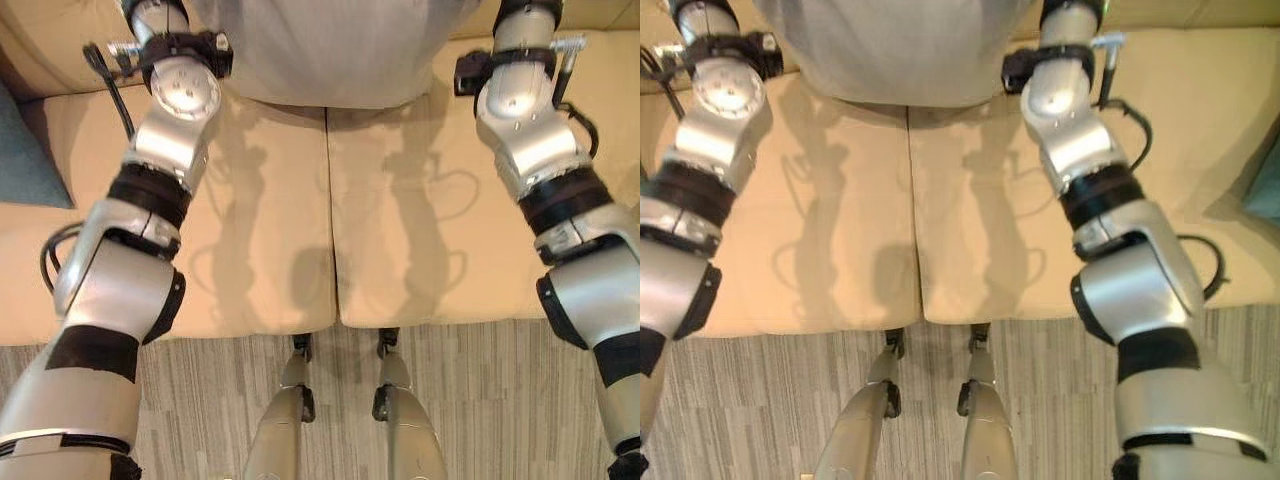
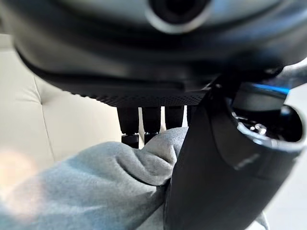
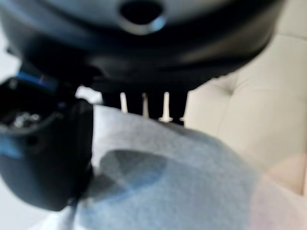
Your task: Pick up all the scattered cushions and arrange them neatly on the sofa.
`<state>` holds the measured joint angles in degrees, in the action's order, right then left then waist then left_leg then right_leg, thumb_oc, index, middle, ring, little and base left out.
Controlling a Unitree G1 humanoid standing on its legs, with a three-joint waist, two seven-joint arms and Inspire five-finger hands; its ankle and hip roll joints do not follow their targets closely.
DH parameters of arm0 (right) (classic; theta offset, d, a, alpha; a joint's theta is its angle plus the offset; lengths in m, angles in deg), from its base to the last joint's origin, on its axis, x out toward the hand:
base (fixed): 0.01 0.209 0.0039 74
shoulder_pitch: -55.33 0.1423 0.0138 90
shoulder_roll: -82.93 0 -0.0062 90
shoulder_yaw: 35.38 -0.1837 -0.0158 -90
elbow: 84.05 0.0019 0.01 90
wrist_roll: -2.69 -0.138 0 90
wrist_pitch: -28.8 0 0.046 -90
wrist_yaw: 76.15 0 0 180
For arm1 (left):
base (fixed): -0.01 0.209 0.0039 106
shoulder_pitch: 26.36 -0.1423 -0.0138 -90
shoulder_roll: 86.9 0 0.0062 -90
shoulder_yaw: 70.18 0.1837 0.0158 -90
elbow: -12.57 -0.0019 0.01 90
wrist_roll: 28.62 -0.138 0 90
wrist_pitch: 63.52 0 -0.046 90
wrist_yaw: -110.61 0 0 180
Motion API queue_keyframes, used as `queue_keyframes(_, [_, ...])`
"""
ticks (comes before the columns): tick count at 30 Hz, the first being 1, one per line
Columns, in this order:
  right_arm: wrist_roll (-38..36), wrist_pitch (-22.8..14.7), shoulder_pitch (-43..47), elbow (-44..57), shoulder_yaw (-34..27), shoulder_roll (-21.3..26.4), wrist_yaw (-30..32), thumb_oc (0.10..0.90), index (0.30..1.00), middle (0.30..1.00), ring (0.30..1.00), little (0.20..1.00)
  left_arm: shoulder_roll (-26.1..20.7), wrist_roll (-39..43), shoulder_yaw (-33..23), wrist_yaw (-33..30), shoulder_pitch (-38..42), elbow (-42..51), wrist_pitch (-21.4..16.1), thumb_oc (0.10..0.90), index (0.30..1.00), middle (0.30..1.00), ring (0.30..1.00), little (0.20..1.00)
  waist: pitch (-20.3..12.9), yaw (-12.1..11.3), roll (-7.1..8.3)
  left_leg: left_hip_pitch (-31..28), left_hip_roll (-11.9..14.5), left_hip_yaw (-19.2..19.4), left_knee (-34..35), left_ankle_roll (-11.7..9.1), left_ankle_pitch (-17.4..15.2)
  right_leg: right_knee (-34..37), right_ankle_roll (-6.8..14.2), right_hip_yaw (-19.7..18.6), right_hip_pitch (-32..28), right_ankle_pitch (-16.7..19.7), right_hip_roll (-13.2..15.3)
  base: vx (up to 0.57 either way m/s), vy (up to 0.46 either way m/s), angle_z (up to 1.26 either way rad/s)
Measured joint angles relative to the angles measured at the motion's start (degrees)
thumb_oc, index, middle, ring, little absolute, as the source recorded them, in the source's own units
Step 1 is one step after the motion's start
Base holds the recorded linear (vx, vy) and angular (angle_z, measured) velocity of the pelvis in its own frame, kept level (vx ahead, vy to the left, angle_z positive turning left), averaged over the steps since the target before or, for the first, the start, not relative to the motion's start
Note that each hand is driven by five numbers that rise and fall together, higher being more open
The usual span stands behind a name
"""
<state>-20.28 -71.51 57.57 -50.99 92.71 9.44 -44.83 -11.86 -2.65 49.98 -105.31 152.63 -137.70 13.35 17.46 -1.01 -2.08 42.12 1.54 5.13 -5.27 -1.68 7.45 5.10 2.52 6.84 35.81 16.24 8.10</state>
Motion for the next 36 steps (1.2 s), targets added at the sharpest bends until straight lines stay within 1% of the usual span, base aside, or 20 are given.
queue_keyframes(1, [-0.21, 0.0, 1.52, -1.17, 1.3, -0.14, -0.16, 0.8, 0.9, 0.9, 0.9, 0.9, -0.36, 1.27, 1.17, 0.73, 1.4, -2.29, -0.09, 0.8, 0.9, 0.9, 0.9, 0.9, 0.05, -0.9, -0.5, -2.2, 0.52, -0.8, 8.79, 0.16, 4.37, 0.01, 0.06, -0.4, 0.2, -0.04, -1.22, -0.05, -0.035, -0.64])
queue_keyframes(2, [-0.34, 0.19, 2.99, -1.35, 3.22, -0.23, -0.93, 0.8, 0.9, 0.9, 0.9, 0.9, -1.46, 2.29, 2.27, 2.16, 3.57, -4.9, 0.35, 0.8, 0.9, 0.9, 0.9, 0.9, 0.27, -2.05, -1.04, -3.19, 2.92, -0.35, 10.51, 0.49, 9.52, 0.01, 0.64, -0.98, 0.09, -0.54, -3.48, -0.03, -0.041, -0.57])
queue_keyframes(3, [-0.37, -0.01, 3.84, -1.77, 3.23, -0.46, -1.26, 0.8, 0.9, 0.9, 0.9, 0.9, -2.32, 3.14, 2.5, 3.47, 4.77, -6.22, 0.19, 0.8, 0.9, 0.9, 0.9, 0.9, 0.43, -0.86, -1.08, -2.96, 2.73, -0.9, 10.47, 0.52, 9.16, 0.03, 0.88, -0.71, 0.16, -0.71, -3.33, -0.01, -0.024, -0.36])
queue_keyframes(4, [-0.5, 0.18, 4.23, -3.15, 3.32, -0.37, -1.32, 0.8, 0.9, 0.9, 0.9, 0.9, -1.89, 3.85, 3.09, 4.72, 5.62, -7.82, 0.71, 0.8, 0.9, 0.9, 0.9, 0.9, 0.45, -0.59, -1.07, -3.08, 2.3, -0.97, 10.47, 0.53, 9.16, -0.13, 0.88, -0.72, 0.07, -0.71, -2.9, 0.01, -0.03, 0.09])
queue_keyframes(6, [-0.9, 1.05, 4.34, -4.27, 3.17, 0.09, -1.9, 0.8, 0.9, 0.9, 0.9, 0.9, -1.44, 4.3, 3.52, 6.99, 5.7, -8.6, 1.36, 0.8, 0.9, 0.9, 0.9, 0.9, 0.46, -1.34, -1.07, -3.92, 1.68, -0.89, 10.46, 0.53, 9.17, -0.56, 0.92, -0.73, -0.22, -0.73, -2.29, 0.01, -0.015, -0.01])
queue_keyframes(9, [-0.89, 2.28, 4.35, -5.16, 3.6, 0.12, -2.69, 0.8, 0.9, 0.9, 0.9, 0.9, -1.35, 4.1, 3.58, 8.99, 5.7, -8.76, 3.75, 0.8, 0.9, 0.9, 0.9, 0.9, 0.47, -1.3, -1.05, -5.51, 1.02, -1.0, 10.46, 0.52, 9.17, -0.52, 1.47, -0.67, -2.01, -1.15, -1.69, 0.02, -0.041, 0.05])
queue_keyframes(14, [-0.84, 3.16, 4.35, -5.1, 3.66, 0.7, -3.62, 0.8, 0.9, 0.9, 0.9, 0.9, -1.6, 0.75, 3.57, 10.43, 5.66, -9.49, 7.18, 0.8, 0.9, 0.9, 0.9, 0.9, 0.48, -1.16, -1.04, -7.1, 1.08, -1.09, 10.48, 0.51, 9.14, 0.01, 2.27, -0.61, -4.08, -1.81, -1.87, 0.04, -0.042, 0.02])
queue_keyframes(17, [-0.85, 3.38, 4.31, -5.04, 3.59, 2.95, -3.59, 0.8, 0.9, 0.9, 0.9, 0.9, -1.98, 0.75, 3.53, 10.54, 5.62, -9.69, 7.4, 0.8, 0.9, 0.9, 0.9, 0.9, 0.48, -1.05, -1.02, -7.2, 1.2, -1.16, 10.48, 0.5, 9.13, 0.01, 2.46, -0.6, -4.21, -2.22, -1.97, 0.05, -0.034, -0.02])
queue_keyframes(21, [-0.8, 3.57, 1.92, -4.55, 0.27, 5.31, -3.68, 0.8, 0.9, 0.9, 0.9, 0.9, -2.26, 0.73, 3.27, 11.58, 5.4, -10.91, 8.67, 0.8, 0.9, 0.9, 0.9, 0.9, 0.7, -0.73, -0.84, -8.49, 1.14, -1.15, 10.5, 0.45, 9.05, 0.01, 2.49, -0.67, -5.37, -2.47, -2.16, 0.03, -0.017, -0.01])
queue_keyframes(24, [-0.86, 3.64, -1.09, -4.28, -1.87, 5.17, -3.62, 0.8, 0.9, 0.9, 0.9, 0.9, -3.12, 0.22, 2.82, 11.56, 3.62, -10.93, 8.79, 0.8, 0.9, 0.9, 0.9, 0.9, 0.71, -0.12, -0.83, -10.69, 1.06, -1.12, 10.5, 0.34, 8.77, 0.04, 2.42, -0.72, -7.57, -2.9, -2.0, 0.04, -0.014, 0.0])
queue_keyframes(25, [-1.0, 3.65, -2.64, -2.76, -4.44, 5.17, -3.54, 0.8, 0.9, 0.9, 0.9, 0.9, -3.26, -0.59, 2.45, 11.55, 3.08, -10.93, 9.05, 0.8, 0.9, 0.9, 0.9, 0.9, 0.71, -0.03, -0.83, -11.38, 1.06, -1.09, 10.5, 0.13, 8.43, 0.04, 2.47, -0.78, -8.24, -3.18, -2.0, 0.06, -0.001, 0.0])
queue_keyframes(26, [-1.48, 3.42, -4.24, -0.95, -6.49, 5.15, -2.97, 0.8, 0.9, 0.9, 0.9, 0.9, -3.54, -1.5, 1.88, 11.46, 2.44, -10.93, 9.56, 0.8, 0.9, 0.9, 0.9, 0.9, 0.71, 0.16, -0.83, -12.09, 1.03, -1.11, 10.52, 0.13, 8.23, 0.05, 2.53, -0.78, -8.97, -3.32, -1.97, 0.08, -0.004, -0.02])
queue_keyframes(27, [-2.8, 3.3, -7.36, 4.28, -10.56, 5.25, -1.69, 0.8, 0.9, 0.9, 0.9, 0.9, -3.74, -1.82, 0.08, 11.28, 1.44, -10.72, 9.66, 0.8, 0.9, 0.9, 0.9, 0.9, 0.71, 0.32, -0.83, -12.97, 1.02, -1.06, 10.51, 0.29, 7.91, 0.05, 2.53, -0.83, -9.74, -3.37, -1.96, 0.06, 0.004, -0.03])
queue_keyframes(28, [-3.02, 2.93, -9.13, 7.33, -12.46, 5.24, -0.93, 0.8, 0.9, 0.9, 0.9, 0.9, -3.92, -1.85, -0.01, 10.98, 1.05, -10.72, 9.77, 0.8, 0.9, 0.9, 0.9, 0.9, 0.71, 0.44, -0.83, -13.36, 1.0, -1.05, 10.51, 0.29, 7.9, 0.05, 2.53, -0.86, -10.11, -3.38, -1.93, 0.05, 0.008, -0.02])
queue_keyframes(29, [-4.1, 2.31, -13.97, 16.26, -17.41, 5.25, -0.18, 0.8, 0.9, 0.9, 0.9, 0.9, -4.0, -2.53, -2.42, 10.63, -0.27, -9.57, 9.97, 0.8, 0.9, 0.9, 0.9, 0.9, 0.71, 0.69, -0.83, -13.93, 0.98, -1.03, 10.52, 0.46, 7.83, 0.05, 2.57, -0.83, -10.67, -3.52, -1.93, 0.04, 0.003, 0.0])
queue_keyframes(30, [-4.93, -0.06, -18.04, 23.03, -19.62, 5.24, 0.36, 0.8, 0.9, 0.9, 0.9, 0.9, -4.28, -3.34, -3.46, 9.97, -1.47, -8.47, 9.96, 0.8, 0.9, 0.9, 0.9, 0.9, 0.71, 0.95, -0.83, -14.38, 0.98, -1.01, 10.51, 0.48, 7.76, 0.05, 2.59, -0.85, -11.11, -3.69, -1.93, 0.0, 0.0, 0.0])
queue_keyframes(32, [-7.34, -4.09, -25.19, 36.47, -21.57, 5.18, -0.51, 0.8, 0.9, 0.9, 0.9, 0.9, -4.88, -4.6, -4.55, 9.1, -2.54, -8.41, 10.26, 0.8, 0.9, 0.9, 0.9, 0.9, 0.71, 1.95, -0.82, -14.77, 0.99, -0.95, 10.51, 0.46, 7.51, 0.05, 2.63, -0.81, -11.55, -3.95, -1.98, 0.0, 0.0, 0.0])
queue_keyframes(33, [-9.31, -6.89, -30.14, 44.81, -21.95, 5.25, -2.71, 0.8, 0.9, 0.9, 0.9, 0.9, -5.13, -5.7, -5.4, 8.52, -3.03, -8.33, 10.69, 0.8, 0.9, 0.9, 0.9, 0.9, 0.72, 2.53, -0.77, -14.81, 1.05, -0.95, 10.51, 0.52, 7.39, 0.04, 2.65, -0.78, -11.59, -3.96, -2.03, 0.0, 0.0, 0.0])
queue_keyframes(34, [-10.12, -8.9, -33.1, 49.89, -21.61, 5.21, -4.77, 0.8, 0.9, 0.9, 0.9, 0.9, -5.37, -5.97, -5.65, 8.1, -3.24, -8.4, 10.96, 0.8, 0.9, 0.9, 0.9, 0.9, 0.74, 2.73, -0.75, -14.81, 1.04, -0.91, 10.51, 0.54, 7.39, 0.04, 2.65, -0.74, -11.63, -3.95, -2.01, 0.0, 0.0, 0.0])
queue_keyframes(36, [-12.44, -9.96, -38.78, 58.22, -21.05, 5.25, -9.84, 0.8, 0.9, 0.9, 0.9, 0.9, -5.5, -6.25, -6.48, 7.97, -3.24, -8.54, 11.15, 0.8, 0.9, 0.9, 0.9, 0.9, 0.87, 4.09, -0.49, -14.82, 1.06, -0.78, 10.5, 0.55, 7.32, 0.04, 2.65, -0.72, -11.59, -3.95, -2.02, 0.0, 0.0, 0.0])
